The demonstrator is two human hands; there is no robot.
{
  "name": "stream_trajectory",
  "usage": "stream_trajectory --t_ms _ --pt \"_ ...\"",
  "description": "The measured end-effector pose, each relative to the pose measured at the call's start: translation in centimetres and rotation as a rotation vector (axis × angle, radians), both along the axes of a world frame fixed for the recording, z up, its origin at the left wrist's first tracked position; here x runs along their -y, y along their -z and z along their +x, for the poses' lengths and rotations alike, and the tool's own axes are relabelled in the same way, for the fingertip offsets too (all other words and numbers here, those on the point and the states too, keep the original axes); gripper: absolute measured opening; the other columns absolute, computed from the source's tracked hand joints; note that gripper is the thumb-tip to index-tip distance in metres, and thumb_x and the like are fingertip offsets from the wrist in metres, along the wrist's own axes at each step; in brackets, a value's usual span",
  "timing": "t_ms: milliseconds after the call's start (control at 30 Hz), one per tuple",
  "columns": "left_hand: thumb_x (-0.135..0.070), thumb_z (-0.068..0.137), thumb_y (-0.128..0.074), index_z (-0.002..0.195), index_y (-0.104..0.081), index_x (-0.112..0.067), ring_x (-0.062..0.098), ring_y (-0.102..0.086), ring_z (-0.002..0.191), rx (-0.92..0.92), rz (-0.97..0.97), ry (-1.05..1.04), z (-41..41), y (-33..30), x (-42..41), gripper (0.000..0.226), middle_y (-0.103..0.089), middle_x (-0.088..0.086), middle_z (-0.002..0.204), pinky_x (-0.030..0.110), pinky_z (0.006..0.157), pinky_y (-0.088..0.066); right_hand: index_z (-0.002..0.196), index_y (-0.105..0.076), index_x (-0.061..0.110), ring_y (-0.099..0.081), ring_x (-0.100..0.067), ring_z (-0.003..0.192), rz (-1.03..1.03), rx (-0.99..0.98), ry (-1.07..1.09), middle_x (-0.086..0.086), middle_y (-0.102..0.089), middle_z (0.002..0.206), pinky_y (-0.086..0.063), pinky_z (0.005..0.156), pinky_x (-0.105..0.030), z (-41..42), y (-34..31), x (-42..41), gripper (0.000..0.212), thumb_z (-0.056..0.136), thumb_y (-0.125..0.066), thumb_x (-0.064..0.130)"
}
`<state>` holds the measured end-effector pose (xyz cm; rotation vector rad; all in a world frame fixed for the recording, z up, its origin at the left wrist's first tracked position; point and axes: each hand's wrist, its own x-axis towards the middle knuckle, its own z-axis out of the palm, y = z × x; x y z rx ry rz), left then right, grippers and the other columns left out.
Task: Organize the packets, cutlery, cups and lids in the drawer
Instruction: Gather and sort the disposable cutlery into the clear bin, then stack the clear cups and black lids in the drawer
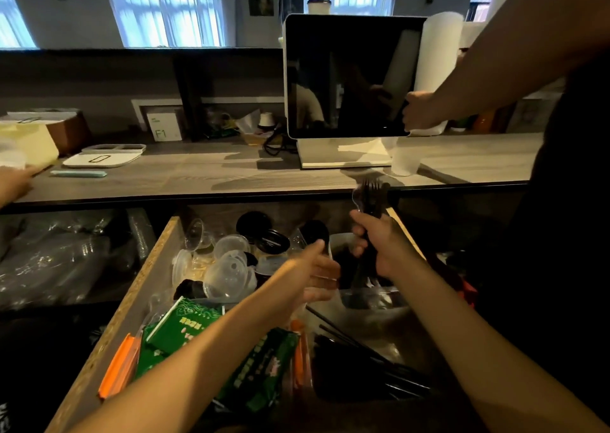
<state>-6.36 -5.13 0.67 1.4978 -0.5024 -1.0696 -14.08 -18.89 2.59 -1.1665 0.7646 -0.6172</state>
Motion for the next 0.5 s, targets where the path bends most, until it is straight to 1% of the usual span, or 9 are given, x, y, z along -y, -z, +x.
stream_trajectory --t_ms 100,167,200,233,300,367,400,467,500 --pt "-0.046 0.106 -0.037 0.109 -0.065 -0.001 0.032 -0.065 0.108 -0.172 -0.085 -0.120 0.6 0.6 2.1 0.053 -0.065 0.021 0.122 0.043 0.098 -0.052 0.080 -0.055 0.013 -0.039 -0.012 0.040 -0.085 -0.264 -0.025 -0.002 -0.047 0.056 -0.033 0.042 -0.025 -0.2 2.3 3.1 0.017 0.097 -0.055 0.015" --pt "-0.047 0.106 -0.036 0.123 -0.060 0.001 0.035 -0.059 0.122 -0.255 -0.116 -0.138 0.4 0.5 3.5 0.056 -0.060 0.022 0.131 0.043 0.104 -0.047 0.079 -0.057 0.013 -0.044 -0.015 0.047 -0.081 -0.341 -0.028 -0.005 -0.053 0.061 -0.035 0.046 -0.026 0.1 3.5 4.4 0.016 0.095 -0.054 0.011" --pt "-0.047 0.106 -0.035 0.130 -0.056 0.002 0.035 -0.054 0.128 -0.266 -0.123 -0.134 0.1 0.4 4.1 0.058 -0.057 0.022 0.136 0.043 0.107 -0.044 0.084 -0.060 0.013 -0.049 -0.017 0.053 -0.089 -0.361 -0.022 -0.007 -0.058 0.067 -0.038 0.049 -0.028 0.3 3.9 4.8 0.011 0.093 -0.054 0.009" --pt "-0.047 0.106 -0.035 0.136 -0.052 0.001 0.035 -0.050 0.133 -0.259 -0.125 -0.127 0.0 0.5 4.8 0.060 -0.054 0.022 0.140 0.044 0.110 -0.041 0.091 -0.062 0.013 -0.055 -0.020 0.061 -0.110 -0.365 -0.008 -0.010 -0.063 0.076 -0.042 0.053 -0.029 0.4 4.3 5.2 0.009 0.091 -0.056 0.007" --pt "-0.051 0.105 -0.034 0.144 -0.045 0.000 0.034 -0.044 0.139 -0.225 -0.106 -0.111 -0.4 0.5 6.0 0.065 -0.046 0.020 0.149 0.043 0.112 -0.038 0.099 -0.065 0.013 -0.061 -0.025 0.073 -0.162 -0.369 0.006 -0.013 -0.067 0.088 -0.047 0.062 -0.033 0.7 5.0 6.2 0.014 0.089 -0.058 0.006" --pt "-0.053 0.104 -0.034 0.148 -0.041 -0.001 0.033 -0.041 0.142 -0.189 -0.055 -0.105 -0.5 0.6 6.9 0.068 -0.041 0.020 0.154 0.043 0.114 -0.036 0.092 -0.065 0.012 -0.062 -0.025 0.076 -0.219 -0.427 -0.007 -0.016 -0.068 0.090 -0.048 0.067 -0.032 0.5 5.0 6.3 0.008 0.088 -0.060 0.009" --pt "-0.053 0.104 -0.035 0.148 -0.041 -0.002 0.033 -0.040 0.142 -0.166 -0.035 -0.109 -0.4 0.7 7.3 0.068 -0.040 0.020 0.155 0.043 0.114 -0.035 0.087 -0.065 0.013 -0.062 -0.024 0.076 -0.250 -0.476 -0.027 -0.014 -0.068 0.089 -0.047 0.066 -0.028 0.4 4.8 6.0 0.004 0.089 -0.062 0.012" --pt "-0.052 0.105 -0.035 0.147 -0.043 -0.004 0.032 -0.042 0.141 -0.113 -0.010 -0.116 0.0 1.0 7.7 0.064 -0.042 0.017 0.153 0.043 0.114 -0.036 0.085 -0.066 0.012 -0.060 -0.021 0.076 -0.319 -0.561 -0.046 -0.008 -0.065 0.085 -0.043 0.062 -0.026 0.3 4.4 5.5 0.013 0.090 -0.064 0.023" --pt "-0.051 0.105 -0.035 0.145 -0.046 -0.005 0.030 -0.045 0.138 -0.089 -0.007 -0.126 0.3 1.1 7.9 0.061 -0.046 0.016 0.150 0.042 0.112 -0.037 0.089 -0.066 0.010 -0.060 -0.022 0.079 -0.355 -0.573 -0.024 -0.008 -0.064 0.088 -0.043 0.065 -0.027 0.5 4.4 5.4 0.019 0.090 -0.064 0.028"
